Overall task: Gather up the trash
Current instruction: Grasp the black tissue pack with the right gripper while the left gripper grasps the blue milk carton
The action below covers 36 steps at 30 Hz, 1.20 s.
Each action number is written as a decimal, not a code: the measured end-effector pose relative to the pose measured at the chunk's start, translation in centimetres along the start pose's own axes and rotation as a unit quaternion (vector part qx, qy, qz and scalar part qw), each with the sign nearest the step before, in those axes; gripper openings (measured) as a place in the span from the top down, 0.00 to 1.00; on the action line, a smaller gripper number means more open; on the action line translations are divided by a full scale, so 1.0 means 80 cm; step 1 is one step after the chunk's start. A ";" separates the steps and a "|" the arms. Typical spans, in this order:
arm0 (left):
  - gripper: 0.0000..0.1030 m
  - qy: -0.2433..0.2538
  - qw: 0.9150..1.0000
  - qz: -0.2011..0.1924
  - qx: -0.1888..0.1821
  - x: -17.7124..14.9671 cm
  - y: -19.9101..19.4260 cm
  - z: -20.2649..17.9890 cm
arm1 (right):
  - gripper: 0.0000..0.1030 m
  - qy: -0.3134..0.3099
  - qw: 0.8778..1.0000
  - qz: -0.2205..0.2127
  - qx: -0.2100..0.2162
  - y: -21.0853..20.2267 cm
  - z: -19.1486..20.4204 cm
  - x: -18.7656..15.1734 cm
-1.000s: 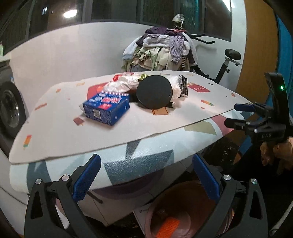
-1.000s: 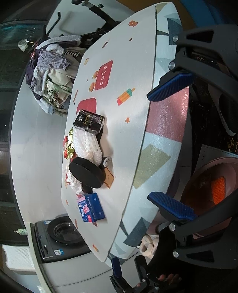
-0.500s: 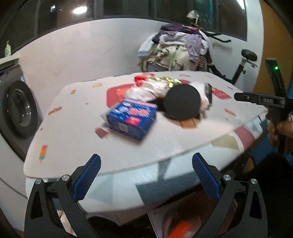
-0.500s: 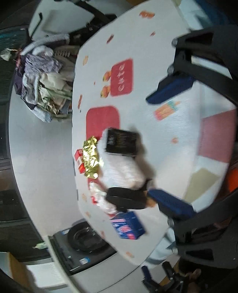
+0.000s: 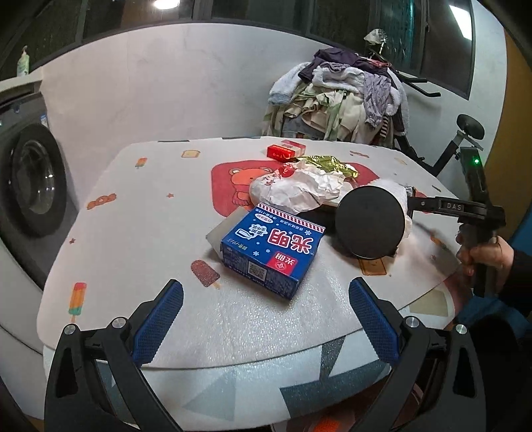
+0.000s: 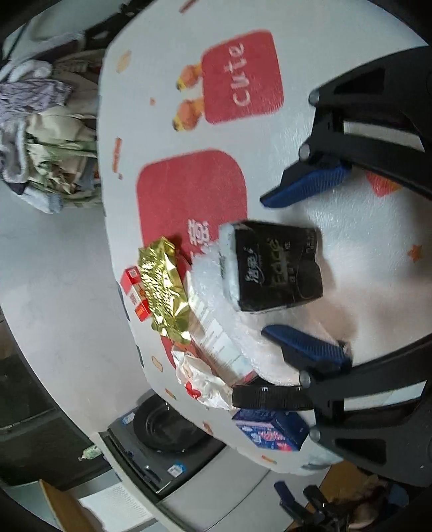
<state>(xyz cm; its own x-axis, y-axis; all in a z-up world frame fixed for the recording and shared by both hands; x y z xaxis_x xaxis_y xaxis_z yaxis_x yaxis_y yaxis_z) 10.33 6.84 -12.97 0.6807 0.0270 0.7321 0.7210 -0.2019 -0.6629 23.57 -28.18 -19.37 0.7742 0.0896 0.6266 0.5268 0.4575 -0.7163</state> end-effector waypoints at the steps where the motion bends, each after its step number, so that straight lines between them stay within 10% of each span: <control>1: 0.06 0.002 1.000 0.002 -0.005 0.001 0.002 -0.001 | 0.49 0.004 1.000 0.001 0.012 0.000 -0.001 0.000; 18: 0.05 0.101 0.990 0.067 -0.066 0.045 0.063 -0.023 | 0.59 0.033 0.997 -0.075 0.003 -0.103 -0.010 -0.047; 36: 0.09 0.137 0.979 0.146 -0.031 0.057 0.155 -0.016 | 0.59 0.054 0.997 -0.061 0.002 -0.117 -0.005 -0.095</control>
<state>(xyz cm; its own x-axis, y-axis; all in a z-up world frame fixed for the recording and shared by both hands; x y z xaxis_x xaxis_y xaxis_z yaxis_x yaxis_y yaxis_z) 22.19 3.23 -17.64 0.7903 -0.3033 0.5324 0.4855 -0.2202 -0.8460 12.89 -33.52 -17.53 0.7371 -0.0622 0.6729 0.6185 0.4633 -0.6347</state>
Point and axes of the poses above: each gripper's, at about its wrist camera, not at the fingertips, and y roughly the way its jaws point, z to its left, x to its top, the point moved 1 cm from there along y, roughly the way its jaws point, and after that the axes turned 6 degrees about -y, right-handed, at the moved point
